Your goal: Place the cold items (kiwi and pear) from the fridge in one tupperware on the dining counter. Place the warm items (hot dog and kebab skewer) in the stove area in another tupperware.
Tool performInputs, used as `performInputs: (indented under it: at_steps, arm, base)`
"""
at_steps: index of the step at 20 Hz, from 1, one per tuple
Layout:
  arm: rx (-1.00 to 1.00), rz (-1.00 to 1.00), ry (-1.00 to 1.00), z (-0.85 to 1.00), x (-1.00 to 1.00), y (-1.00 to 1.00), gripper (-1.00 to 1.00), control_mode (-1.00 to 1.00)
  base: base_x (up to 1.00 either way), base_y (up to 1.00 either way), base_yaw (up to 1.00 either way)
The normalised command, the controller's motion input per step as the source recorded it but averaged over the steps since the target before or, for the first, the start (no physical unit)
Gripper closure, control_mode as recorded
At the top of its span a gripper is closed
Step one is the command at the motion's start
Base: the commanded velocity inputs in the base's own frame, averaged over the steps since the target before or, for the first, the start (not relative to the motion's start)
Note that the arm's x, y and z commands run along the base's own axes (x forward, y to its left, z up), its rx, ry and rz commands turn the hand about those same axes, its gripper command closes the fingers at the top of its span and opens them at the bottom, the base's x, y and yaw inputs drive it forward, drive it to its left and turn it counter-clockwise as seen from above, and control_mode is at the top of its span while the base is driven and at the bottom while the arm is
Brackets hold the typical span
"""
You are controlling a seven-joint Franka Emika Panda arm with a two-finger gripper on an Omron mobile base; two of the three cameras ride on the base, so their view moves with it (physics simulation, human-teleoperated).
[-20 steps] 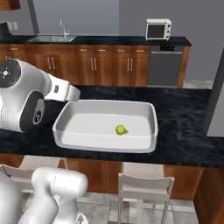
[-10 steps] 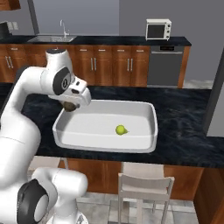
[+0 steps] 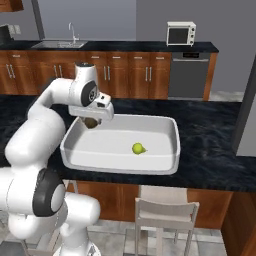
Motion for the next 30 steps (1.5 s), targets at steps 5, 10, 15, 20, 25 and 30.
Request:
performInputs:
  at_steps: [5,10,15,20,25,30]
  arm:
    - [0.00,0.10,0.00,-0.70,0.59,0.00,1.00,-1.00]
    - [0.00,0.05,0.05,-0.57,0.28,0.00,1.00,-1.00]
    - [0.00,0.00,0.06,-0.51,0.41,0.06,1.00,-1.00]
    - [0.00,0.00,0.00,-0.49,0.48,0.10,1.00,-1.00]
    - [0.00,0.00,0.00,-0.45,0.42,0.09,1.00,-1.00]
    - [0.00,0.00,0.00,-0.47,0.36,0.03,1.00,-1.00]
  base:
    - [0.00,0.00,0.00]
    - [0.00,0.00,0.00]
    - [0.00,0.00,0.00]
    - [0.00,0.00,0.00]
    - [0.00,0.00,0.00]
    - [0.00,0.00,0.00]
